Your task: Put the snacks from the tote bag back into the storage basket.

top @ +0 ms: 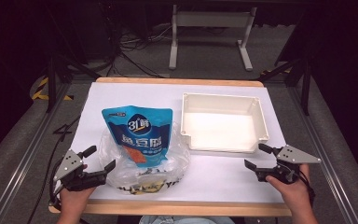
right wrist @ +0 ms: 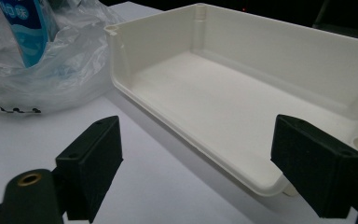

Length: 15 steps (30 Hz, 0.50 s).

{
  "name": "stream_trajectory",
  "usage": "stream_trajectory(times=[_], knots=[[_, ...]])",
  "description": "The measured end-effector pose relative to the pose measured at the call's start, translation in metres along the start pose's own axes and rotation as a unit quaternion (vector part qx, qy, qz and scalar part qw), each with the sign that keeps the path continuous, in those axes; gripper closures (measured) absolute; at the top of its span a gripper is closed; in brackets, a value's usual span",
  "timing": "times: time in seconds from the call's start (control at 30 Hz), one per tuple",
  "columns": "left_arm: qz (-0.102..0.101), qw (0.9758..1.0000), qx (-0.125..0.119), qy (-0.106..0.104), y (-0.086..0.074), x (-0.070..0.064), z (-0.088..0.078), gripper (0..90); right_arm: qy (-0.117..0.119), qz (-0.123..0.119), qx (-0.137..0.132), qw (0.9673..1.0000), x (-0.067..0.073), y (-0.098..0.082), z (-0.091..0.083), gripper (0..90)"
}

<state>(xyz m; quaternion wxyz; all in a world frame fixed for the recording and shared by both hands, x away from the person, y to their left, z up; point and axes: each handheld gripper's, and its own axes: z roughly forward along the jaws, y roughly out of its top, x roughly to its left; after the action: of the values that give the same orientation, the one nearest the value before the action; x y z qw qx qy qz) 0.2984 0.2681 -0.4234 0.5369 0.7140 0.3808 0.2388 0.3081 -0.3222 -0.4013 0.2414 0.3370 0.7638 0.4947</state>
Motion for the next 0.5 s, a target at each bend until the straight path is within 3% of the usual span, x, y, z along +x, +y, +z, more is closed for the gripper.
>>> stream_trajectory(times=[0.5], knots=[[0.0,1.0,0.0,0.001,0.0,-0.001,0.003,12.2,0.01,-0.007,-0.003,0.9999,0.008,0.017,-0.007,17.3]])
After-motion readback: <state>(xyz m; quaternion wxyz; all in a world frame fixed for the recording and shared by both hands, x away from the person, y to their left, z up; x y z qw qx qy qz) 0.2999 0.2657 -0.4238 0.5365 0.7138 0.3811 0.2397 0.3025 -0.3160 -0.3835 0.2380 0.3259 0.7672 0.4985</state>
